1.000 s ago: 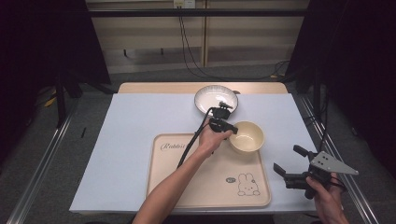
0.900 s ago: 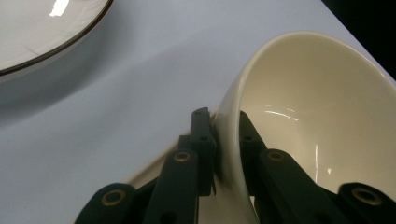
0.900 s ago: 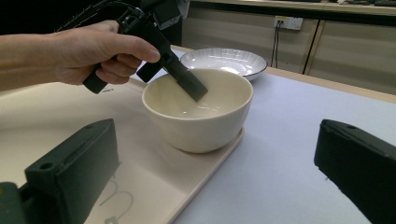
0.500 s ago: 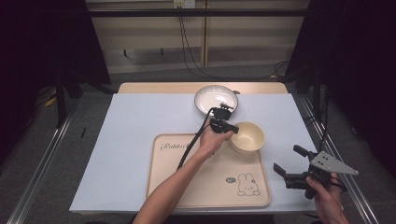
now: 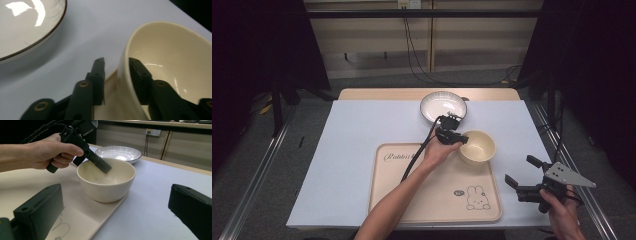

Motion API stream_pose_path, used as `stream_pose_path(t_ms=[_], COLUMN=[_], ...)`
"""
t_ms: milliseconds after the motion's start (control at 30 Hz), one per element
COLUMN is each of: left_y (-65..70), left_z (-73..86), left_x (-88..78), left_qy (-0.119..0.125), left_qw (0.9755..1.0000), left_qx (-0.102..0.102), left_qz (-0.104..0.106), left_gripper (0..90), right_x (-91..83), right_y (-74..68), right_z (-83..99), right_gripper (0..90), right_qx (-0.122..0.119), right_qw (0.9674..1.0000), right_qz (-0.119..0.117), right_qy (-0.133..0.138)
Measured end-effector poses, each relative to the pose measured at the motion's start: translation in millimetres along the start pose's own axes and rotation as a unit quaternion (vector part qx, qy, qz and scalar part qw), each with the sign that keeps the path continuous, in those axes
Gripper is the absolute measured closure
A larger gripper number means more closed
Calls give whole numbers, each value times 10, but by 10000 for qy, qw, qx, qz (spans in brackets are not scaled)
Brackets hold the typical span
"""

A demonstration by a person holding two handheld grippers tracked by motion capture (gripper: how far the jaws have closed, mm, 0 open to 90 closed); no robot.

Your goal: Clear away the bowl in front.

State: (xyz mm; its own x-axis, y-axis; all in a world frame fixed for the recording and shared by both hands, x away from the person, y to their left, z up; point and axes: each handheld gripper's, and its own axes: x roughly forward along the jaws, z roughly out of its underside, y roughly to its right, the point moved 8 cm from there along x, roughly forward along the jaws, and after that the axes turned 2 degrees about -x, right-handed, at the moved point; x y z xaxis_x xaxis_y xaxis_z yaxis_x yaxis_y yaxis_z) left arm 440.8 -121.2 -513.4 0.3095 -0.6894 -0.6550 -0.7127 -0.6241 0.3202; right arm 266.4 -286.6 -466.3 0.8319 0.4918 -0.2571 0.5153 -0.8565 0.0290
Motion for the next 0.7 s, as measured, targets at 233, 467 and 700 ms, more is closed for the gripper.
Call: stream_pose_path(t_ms=[233, 467, 700], left_y=[-39, -27, -33], left_z=[-42, -101, -150], left_x=[-68, -152, -322], left_qy=[224, 434, 816], left_qw=[9997, 9988, 9965], left_qx=[37, 137, 175], left_qz=[-60, -170, -55], left_gripper=[390, 82, 24], right_x=[4, 2, 3], right_y=[6, 9, 10], right_z=[-2, -5, -5], right_gripper=[0, 0, 0], right_qx=[-5, -21, -19], right_qw=[10000, 10000, 10000], right_qz=[21, 16, 16], right_qy=[10, 20, 19])
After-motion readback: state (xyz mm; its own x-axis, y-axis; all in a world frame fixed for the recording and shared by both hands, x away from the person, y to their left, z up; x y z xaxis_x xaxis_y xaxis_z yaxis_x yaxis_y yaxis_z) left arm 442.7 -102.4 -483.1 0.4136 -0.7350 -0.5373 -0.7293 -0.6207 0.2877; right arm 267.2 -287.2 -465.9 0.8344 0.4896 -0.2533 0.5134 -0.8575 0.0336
